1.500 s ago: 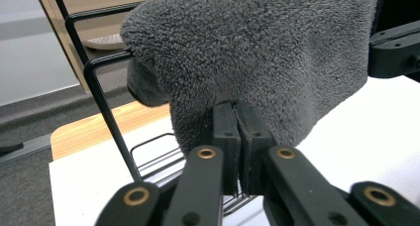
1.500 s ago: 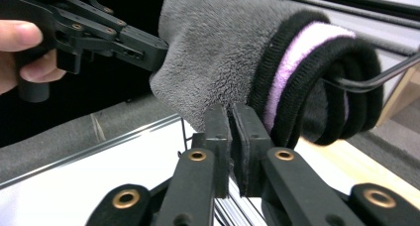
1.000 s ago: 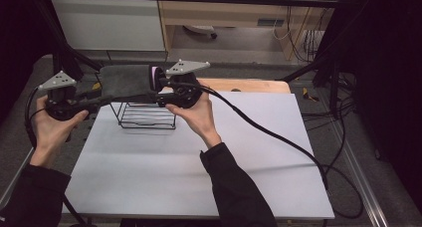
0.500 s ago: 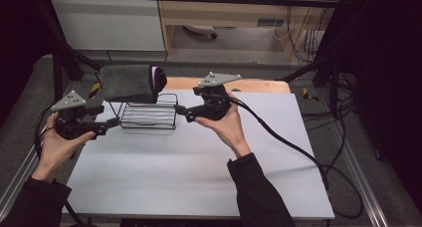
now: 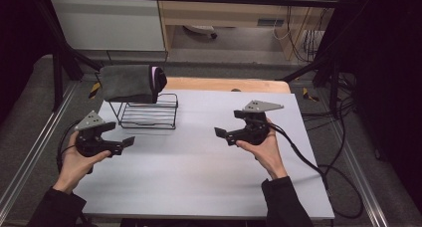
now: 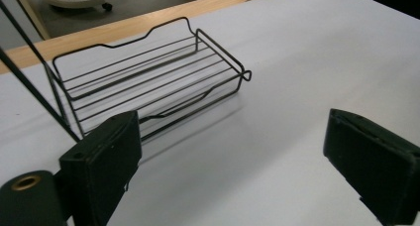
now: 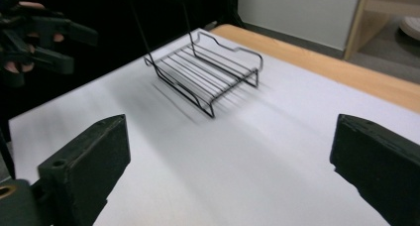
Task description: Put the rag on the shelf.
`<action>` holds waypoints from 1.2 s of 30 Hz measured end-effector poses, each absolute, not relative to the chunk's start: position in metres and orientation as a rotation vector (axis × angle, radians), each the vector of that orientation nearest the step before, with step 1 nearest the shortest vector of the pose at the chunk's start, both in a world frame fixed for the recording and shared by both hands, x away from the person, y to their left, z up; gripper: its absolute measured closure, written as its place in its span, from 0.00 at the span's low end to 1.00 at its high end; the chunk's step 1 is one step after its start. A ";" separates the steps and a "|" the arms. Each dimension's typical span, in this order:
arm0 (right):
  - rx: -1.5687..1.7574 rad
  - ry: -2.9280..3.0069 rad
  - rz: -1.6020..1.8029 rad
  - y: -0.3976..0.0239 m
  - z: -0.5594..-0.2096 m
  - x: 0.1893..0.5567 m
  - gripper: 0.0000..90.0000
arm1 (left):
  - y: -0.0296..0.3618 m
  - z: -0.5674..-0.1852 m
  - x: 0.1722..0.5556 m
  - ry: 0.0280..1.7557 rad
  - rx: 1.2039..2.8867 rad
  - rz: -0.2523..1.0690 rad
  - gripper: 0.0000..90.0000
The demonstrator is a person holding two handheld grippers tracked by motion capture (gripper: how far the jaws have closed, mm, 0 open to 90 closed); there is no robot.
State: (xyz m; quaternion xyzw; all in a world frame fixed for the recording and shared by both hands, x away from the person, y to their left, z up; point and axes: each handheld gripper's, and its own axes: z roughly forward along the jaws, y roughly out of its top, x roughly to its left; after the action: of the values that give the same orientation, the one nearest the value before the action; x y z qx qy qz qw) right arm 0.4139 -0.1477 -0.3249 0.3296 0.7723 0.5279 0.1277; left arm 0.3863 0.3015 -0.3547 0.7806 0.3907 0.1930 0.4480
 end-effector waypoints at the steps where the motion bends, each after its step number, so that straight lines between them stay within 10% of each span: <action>1: 0.970 2.245 1.525 -0.153 -0.329 0.412 0.02 | 0.299 -0.358 0.386 0.967 1.925 0.468 0.08; 36: 1.187 2.276 1.377 -0.267 -0.451 0.363 0.01 | 0.281 -0.444 0.369 0.904 2.064 0.420 0.08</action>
State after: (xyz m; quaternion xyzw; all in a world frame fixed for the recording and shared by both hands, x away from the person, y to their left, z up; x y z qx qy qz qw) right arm 0.3635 -0.2668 -0.4513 0.4049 0.7762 0.4695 0.1140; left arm 0.3693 0.2808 -0.4442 0.8205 0.3593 0.1669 0.4121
